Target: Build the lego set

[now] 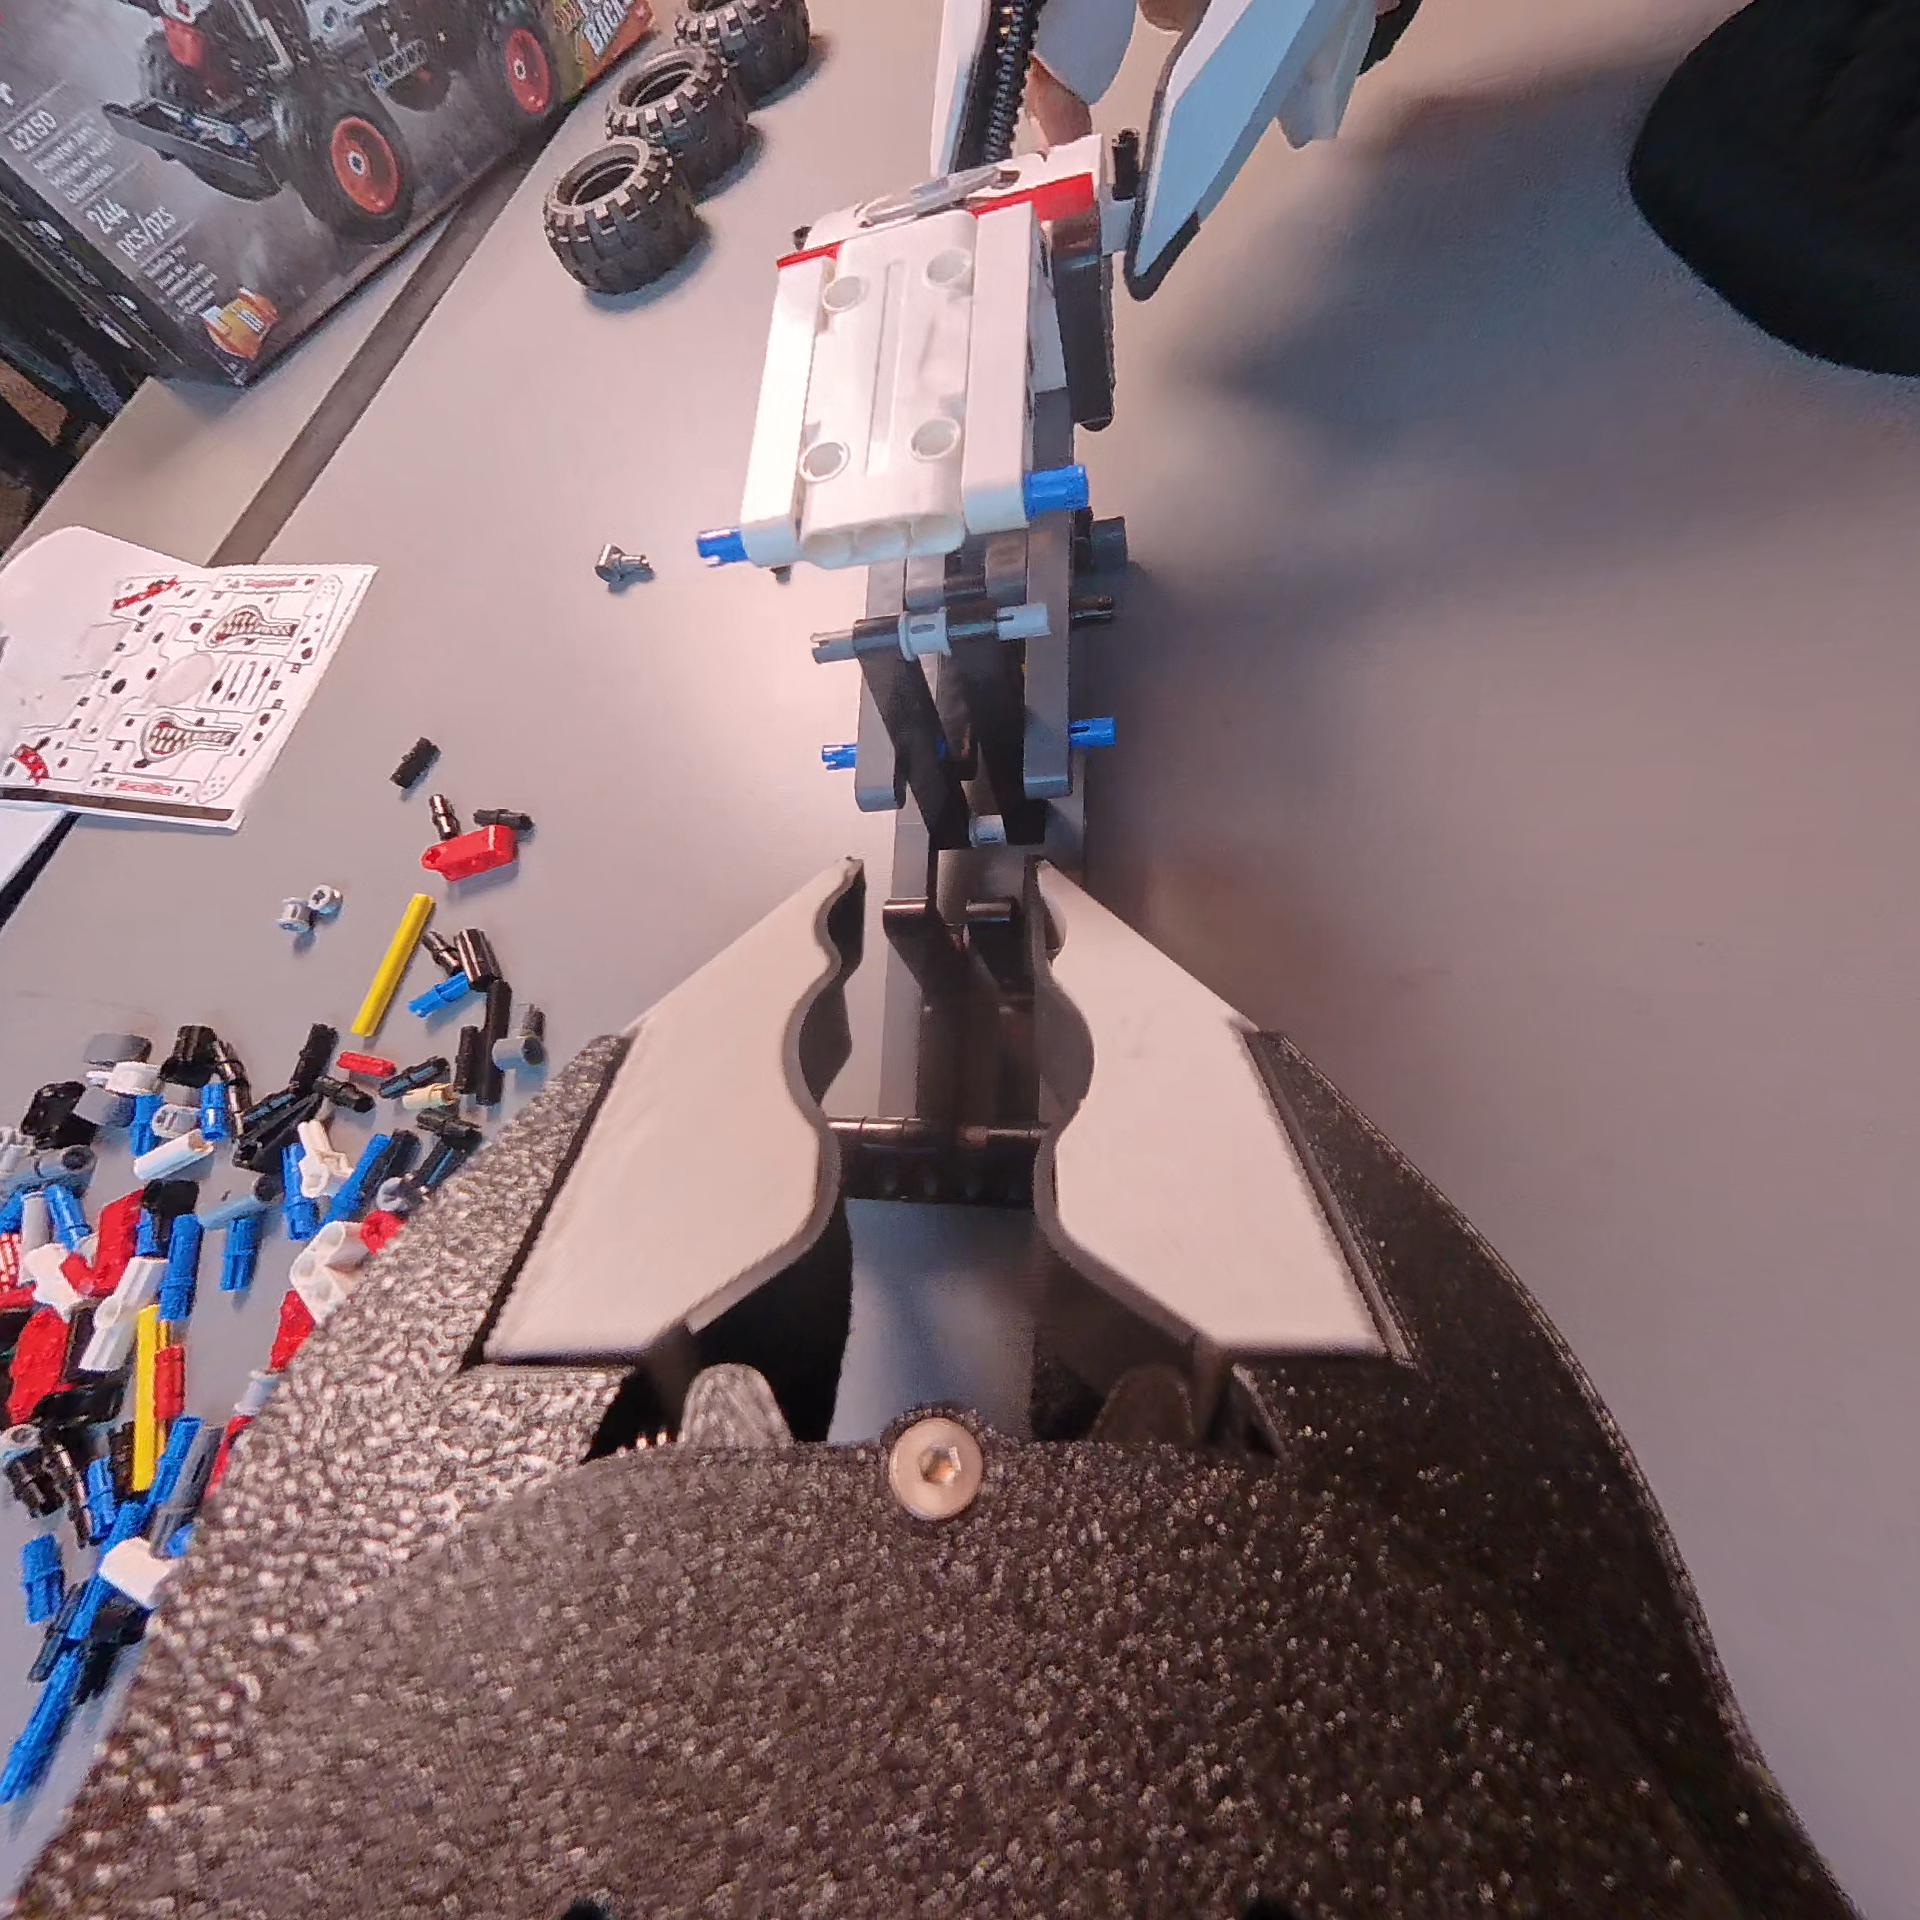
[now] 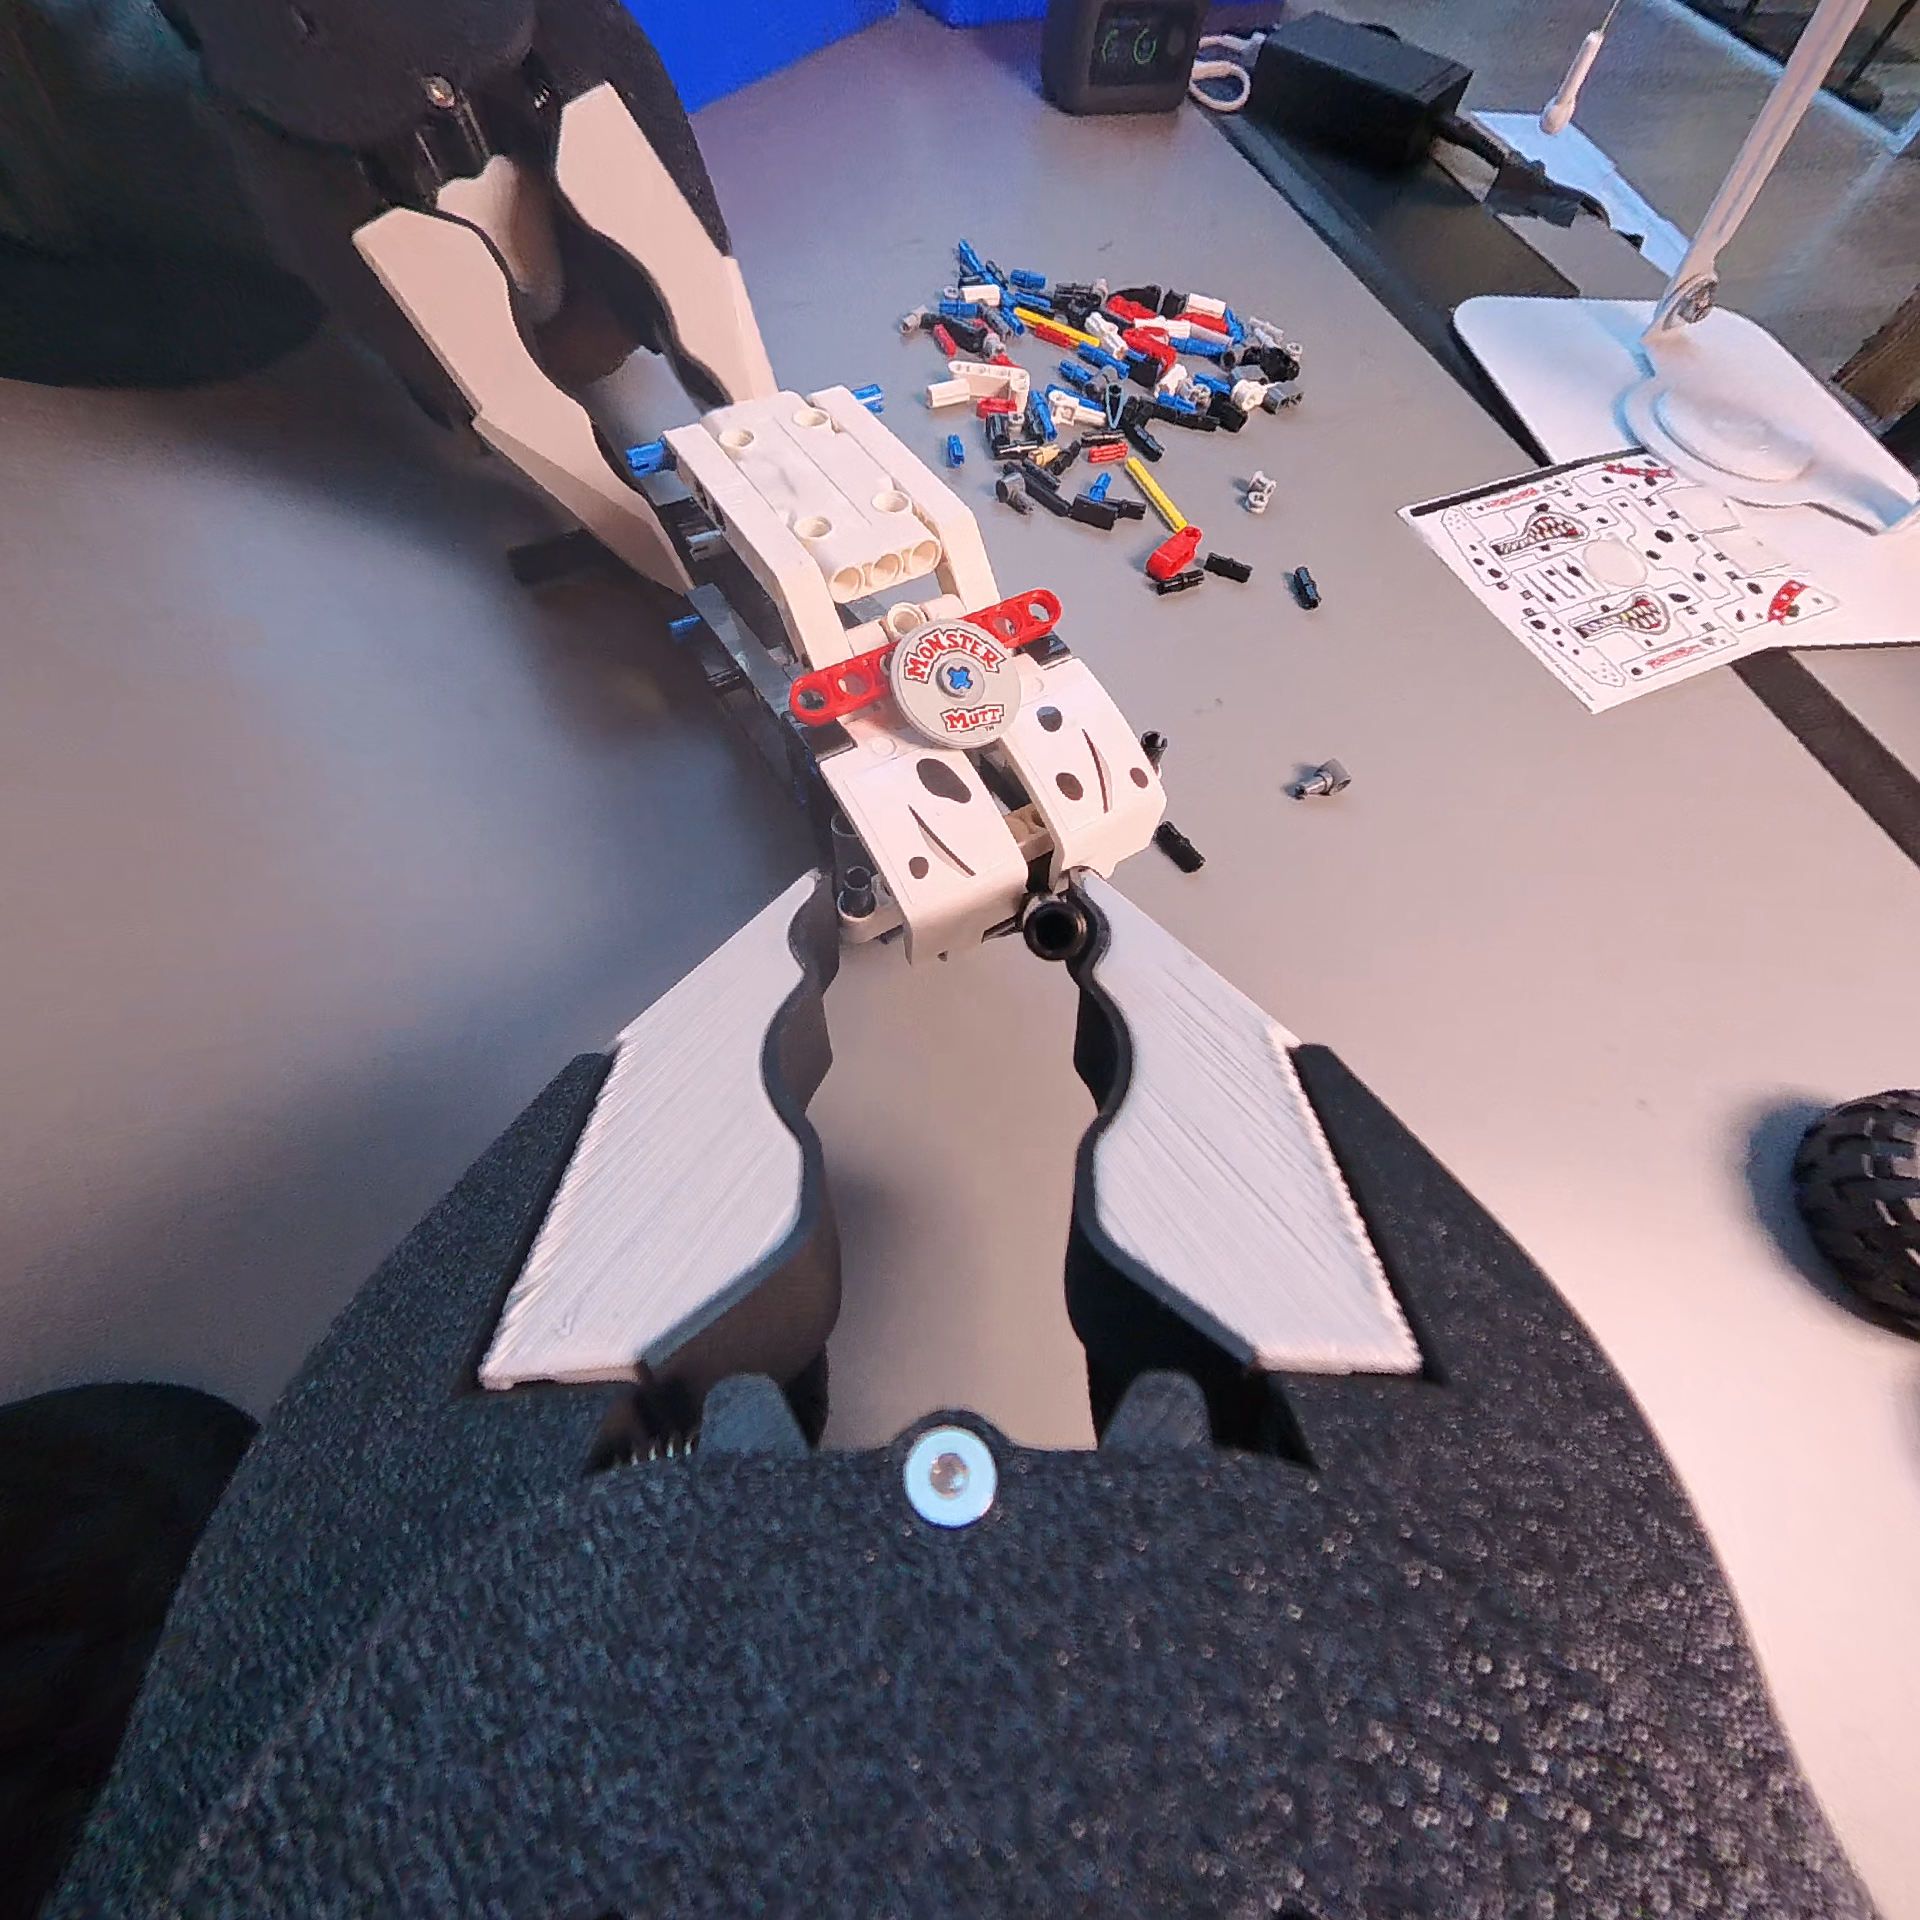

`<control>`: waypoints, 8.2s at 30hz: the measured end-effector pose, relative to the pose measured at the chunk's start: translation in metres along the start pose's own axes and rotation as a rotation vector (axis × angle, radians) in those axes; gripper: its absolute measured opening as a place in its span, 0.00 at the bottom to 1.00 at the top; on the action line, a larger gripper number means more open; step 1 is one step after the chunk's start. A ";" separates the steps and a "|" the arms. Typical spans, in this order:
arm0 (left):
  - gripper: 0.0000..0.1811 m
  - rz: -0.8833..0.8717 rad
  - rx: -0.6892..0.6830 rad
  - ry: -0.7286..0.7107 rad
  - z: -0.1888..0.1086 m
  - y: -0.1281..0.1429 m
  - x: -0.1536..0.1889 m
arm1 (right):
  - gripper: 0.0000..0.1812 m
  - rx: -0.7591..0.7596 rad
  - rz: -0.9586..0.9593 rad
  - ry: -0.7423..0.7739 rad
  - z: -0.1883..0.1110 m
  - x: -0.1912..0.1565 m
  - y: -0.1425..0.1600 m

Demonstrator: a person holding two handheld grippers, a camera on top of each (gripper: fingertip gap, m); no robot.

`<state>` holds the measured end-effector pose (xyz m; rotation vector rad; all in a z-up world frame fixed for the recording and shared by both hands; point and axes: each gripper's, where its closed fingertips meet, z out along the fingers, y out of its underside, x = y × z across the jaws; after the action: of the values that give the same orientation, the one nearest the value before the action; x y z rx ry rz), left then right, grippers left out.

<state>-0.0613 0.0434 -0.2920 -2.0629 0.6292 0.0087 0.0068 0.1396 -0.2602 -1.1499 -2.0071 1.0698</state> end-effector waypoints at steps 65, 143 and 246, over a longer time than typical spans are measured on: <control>0.05 -0.465 0.365 -0.718 -0.114 0.026 -0.172 | 0.00 0.560 0.108 0.611 0.040 0.247 -0.183; 0.04 -0.437 -0.292 -0.198 -0.033 0.088 -0.135 | 0.07 0.263 0.045 0.523 -0.086 0.054 -0.069; 0.04 -0.930 0.606 0.957 -0.097 -0.101 0.044 | 0.03 0.432 0.002 -0.213 0.019 -0.103 -0.122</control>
<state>-0.0022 -0.0104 -0.1687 -1.4837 0.1002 -1.5592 -0.0124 0.0048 -0.1749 -0.8372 -1.7978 1.5866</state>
